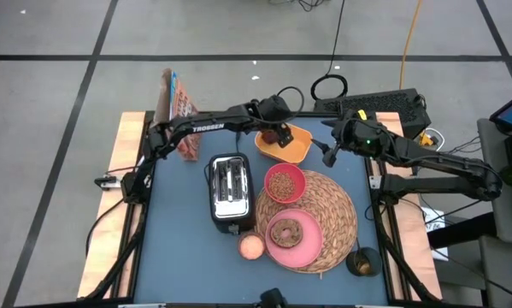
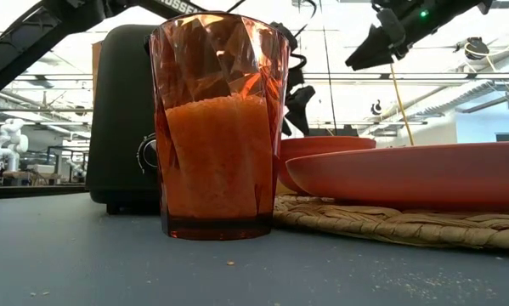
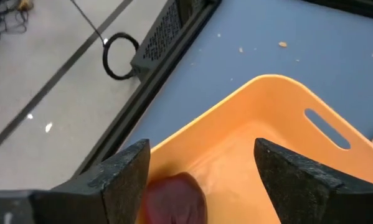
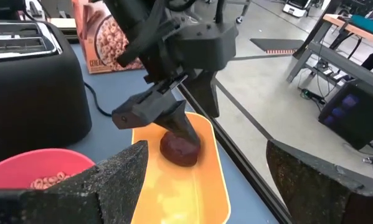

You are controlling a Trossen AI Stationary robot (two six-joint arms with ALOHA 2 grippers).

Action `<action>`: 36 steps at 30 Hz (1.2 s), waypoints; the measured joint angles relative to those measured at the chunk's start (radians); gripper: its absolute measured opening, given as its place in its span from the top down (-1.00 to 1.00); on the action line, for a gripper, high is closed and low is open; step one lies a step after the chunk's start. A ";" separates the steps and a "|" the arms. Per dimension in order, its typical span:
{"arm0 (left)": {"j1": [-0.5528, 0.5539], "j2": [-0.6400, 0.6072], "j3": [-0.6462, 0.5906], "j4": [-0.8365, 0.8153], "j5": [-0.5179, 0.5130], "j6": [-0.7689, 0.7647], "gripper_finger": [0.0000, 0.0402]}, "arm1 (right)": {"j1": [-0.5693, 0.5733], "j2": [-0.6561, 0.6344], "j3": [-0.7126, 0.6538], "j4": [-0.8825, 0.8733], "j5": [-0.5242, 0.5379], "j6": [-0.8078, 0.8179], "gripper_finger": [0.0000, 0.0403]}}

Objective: Arrange a breakfast setting
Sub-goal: Put the apple on the table mat

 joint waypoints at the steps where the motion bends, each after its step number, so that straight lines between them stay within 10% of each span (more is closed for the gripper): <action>1: -0.002 0.000 0.000 0.005 0.000 0.009 -0.46 | 0.000 0.000 0.000 -0.004 0.000 0.000 -0.59; 36: 0.003 0.079 0.000 -0.170 -0.104 -0.154 -0.46 | 0.000 0.000 0.000 -0.014 -0.003 0.000 -0.59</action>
